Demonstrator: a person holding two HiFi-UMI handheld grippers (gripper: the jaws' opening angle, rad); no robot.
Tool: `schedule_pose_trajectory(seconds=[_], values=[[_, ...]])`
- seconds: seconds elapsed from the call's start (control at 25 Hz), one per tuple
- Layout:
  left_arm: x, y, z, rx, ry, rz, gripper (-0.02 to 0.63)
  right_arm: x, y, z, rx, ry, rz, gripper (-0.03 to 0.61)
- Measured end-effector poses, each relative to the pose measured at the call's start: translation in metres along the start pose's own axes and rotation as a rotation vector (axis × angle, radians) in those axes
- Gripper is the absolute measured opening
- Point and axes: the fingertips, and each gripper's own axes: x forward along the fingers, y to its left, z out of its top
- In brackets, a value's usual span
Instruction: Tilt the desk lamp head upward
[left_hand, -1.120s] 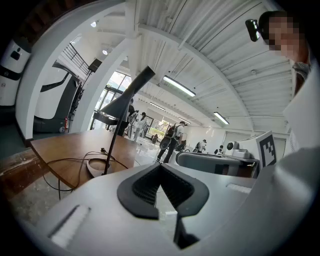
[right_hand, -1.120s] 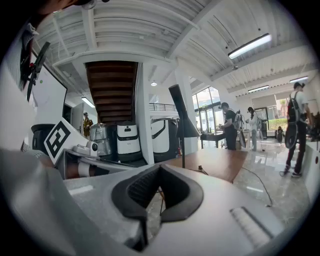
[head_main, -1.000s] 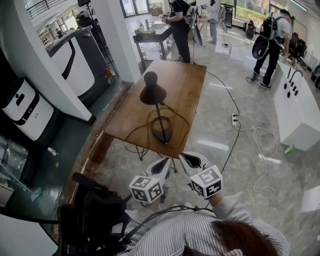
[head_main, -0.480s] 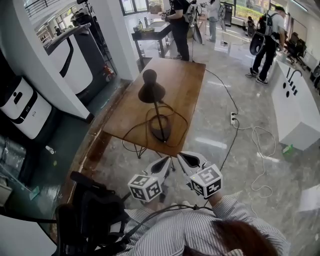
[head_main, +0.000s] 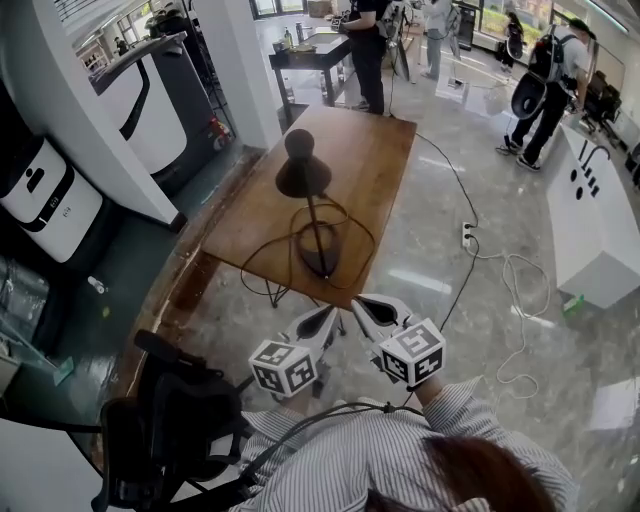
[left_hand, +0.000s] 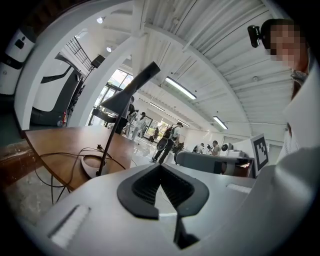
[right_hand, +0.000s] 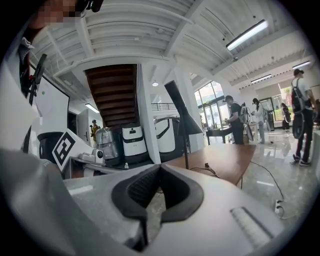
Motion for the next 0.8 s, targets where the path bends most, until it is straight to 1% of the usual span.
schedule_pose_trajectory(seconds=[0.16,0.28,0.48,0.72,0.8], values=[[0.006,0.002,0.003,-0.002,-0.01,0.016,0.003,-0.006,-0.008,0.002,-0.006,-0.004,0.024,0.002],[0.011,0.004,-0.001,0.003,0.001,0.034,0.003,-0.008,-0.011,-0.004,-0.011,0.008,0.04,0.002],[0.02,0.014,-0.001,0.013,0.0,0.046,0.003,0.0,-0.021,-0.007,0.005,0.004,0.047,0.002],[0.034,0.045,0.015,0.031,-0.003,0.046,0.008,0.03,-0.041,0.007,0.009,-0.024,0.035,0.002],[0.04,0.059,0.023,0.04,-0.005,0.037,0.023,0.044,-0.049,0.011,0.004,-0.03,0.025,0.002]])
